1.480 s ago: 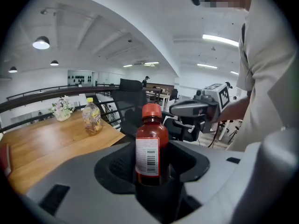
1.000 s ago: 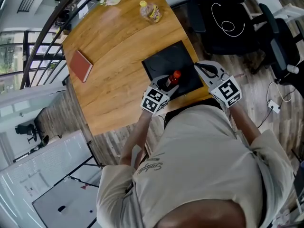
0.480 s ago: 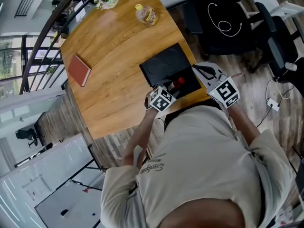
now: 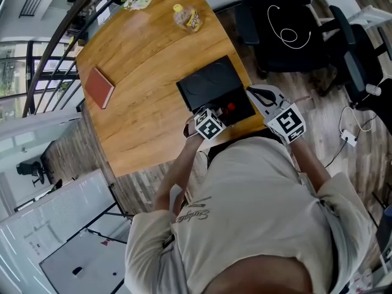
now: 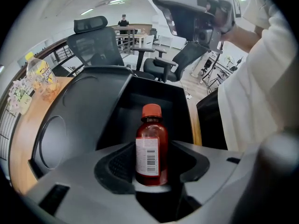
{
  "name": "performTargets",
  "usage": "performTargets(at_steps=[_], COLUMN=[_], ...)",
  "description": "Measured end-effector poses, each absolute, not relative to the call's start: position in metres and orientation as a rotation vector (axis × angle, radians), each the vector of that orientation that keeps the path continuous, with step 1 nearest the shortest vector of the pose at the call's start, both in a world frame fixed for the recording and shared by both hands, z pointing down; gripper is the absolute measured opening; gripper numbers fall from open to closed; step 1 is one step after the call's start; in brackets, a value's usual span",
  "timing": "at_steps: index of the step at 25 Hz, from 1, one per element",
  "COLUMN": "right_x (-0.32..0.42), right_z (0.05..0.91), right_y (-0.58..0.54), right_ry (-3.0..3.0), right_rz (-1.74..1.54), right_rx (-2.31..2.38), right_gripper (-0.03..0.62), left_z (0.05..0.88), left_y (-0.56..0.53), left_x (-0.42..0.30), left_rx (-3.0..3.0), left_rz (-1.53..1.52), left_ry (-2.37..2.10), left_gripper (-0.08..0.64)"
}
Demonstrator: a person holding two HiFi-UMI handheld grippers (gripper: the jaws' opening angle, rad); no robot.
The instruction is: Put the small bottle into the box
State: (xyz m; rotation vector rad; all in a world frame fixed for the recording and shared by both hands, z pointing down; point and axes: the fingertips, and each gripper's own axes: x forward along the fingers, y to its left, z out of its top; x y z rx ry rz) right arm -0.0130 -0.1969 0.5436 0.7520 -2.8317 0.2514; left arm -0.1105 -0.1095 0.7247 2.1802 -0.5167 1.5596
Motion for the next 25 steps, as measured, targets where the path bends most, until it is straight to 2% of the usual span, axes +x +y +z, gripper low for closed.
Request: performTargets(at_steps=[13,25], right_x=[-0.016,-0.021], right_z=[0.546,0.547], right_y=[-0.189,-0.180], right_ry=[-2.833,-2.836], right_rz=[0.274,0.284], right_rx=[0.757,0.722], right_gripper=[-0.006,-0.006], left_z=[0.744,0.740], left_y=[-0.101,-0.104], left_x=[-0.110,-0.106], left_rx=[2.174,2.184], left_rz=[1.689,1.663], left_ry=[-0.429,-0.454], left_gripper=[0.225,0.229])
